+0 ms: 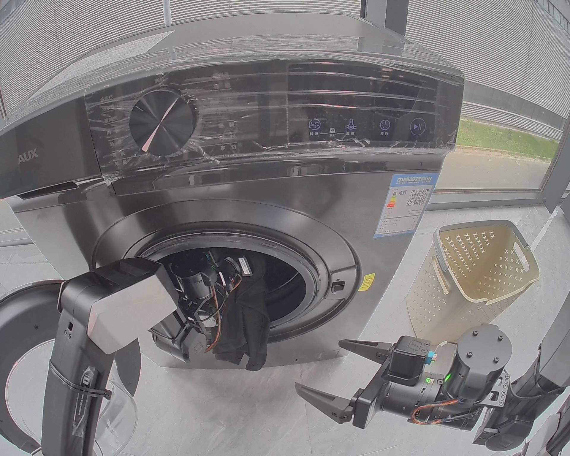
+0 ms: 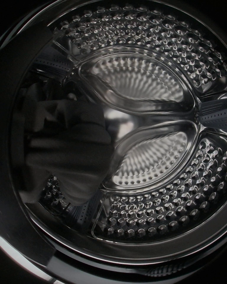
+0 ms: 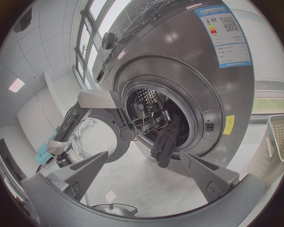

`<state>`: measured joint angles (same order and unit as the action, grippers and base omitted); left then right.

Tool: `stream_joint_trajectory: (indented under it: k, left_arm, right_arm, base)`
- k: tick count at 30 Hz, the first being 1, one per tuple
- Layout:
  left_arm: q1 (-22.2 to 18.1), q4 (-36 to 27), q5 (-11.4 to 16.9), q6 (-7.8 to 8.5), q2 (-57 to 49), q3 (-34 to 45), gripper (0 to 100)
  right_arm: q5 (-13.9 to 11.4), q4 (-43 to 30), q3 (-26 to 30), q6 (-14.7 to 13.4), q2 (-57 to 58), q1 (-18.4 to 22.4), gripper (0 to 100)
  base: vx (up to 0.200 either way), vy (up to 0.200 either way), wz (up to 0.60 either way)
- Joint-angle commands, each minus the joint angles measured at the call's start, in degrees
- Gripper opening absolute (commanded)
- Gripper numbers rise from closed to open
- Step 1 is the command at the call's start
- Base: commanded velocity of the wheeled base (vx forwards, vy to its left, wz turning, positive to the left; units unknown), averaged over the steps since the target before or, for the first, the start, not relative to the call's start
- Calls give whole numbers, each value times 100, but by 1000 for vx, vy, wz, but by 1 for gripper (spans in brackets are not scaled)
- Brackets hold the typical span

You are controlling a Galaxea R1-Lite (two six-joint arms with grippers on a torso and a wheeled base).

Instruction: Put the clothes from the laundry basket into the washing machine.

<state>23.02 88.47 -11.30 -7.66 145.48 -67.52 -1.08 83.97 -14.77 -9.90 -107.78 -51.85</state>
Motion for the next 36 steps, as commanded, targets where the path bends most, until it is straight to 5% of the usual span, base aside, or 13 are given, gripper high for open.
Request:
stream_joint_trajectory:
  k: [1, 5, 7, 12, 31, 32, 36]
  left_arm:
    - [19, -22, -21, -17, 59, 73, 100]
    - [115, -436, 146, -8, -723, 1180, 100]
    - [230, -989, 541, -25, -1189, 1760, 100]
    - [265, -1824, 849, 27, -1883, 2208, 100]
    - [230, -1754, 1042, 177, -635, 2033, 100]
    - [230, -1736, 1051, 185, -609, 2033, 0]
    - [212, -1675, 1060, 194, -547, 1954, 0]
  right_arm:
    - [-6, 14, 36, 6, -15, -1, 100]
    - [-6, 5, 1, 6, -15, -1, 100]
    - [-23, 14, 1, 6, -6, 17, 100]
    - [-23, 23, 27, 6, 2, -10, 100]
    - [-41, 23, 1, 6, -15, -36, 100]
    - [-41, 23, -8, 6, -15, -36, 100]
    - [-41, 32, -34, 6, 2, -71, 100]
  base:
    - [0, 0, 0]
    - [0, 0, 0]
    - [0, 0, 0]
    - [0, 0, 0]
    - [0, 0, 0]
    - [0, 0, 0]
    - [0, 0, 0]
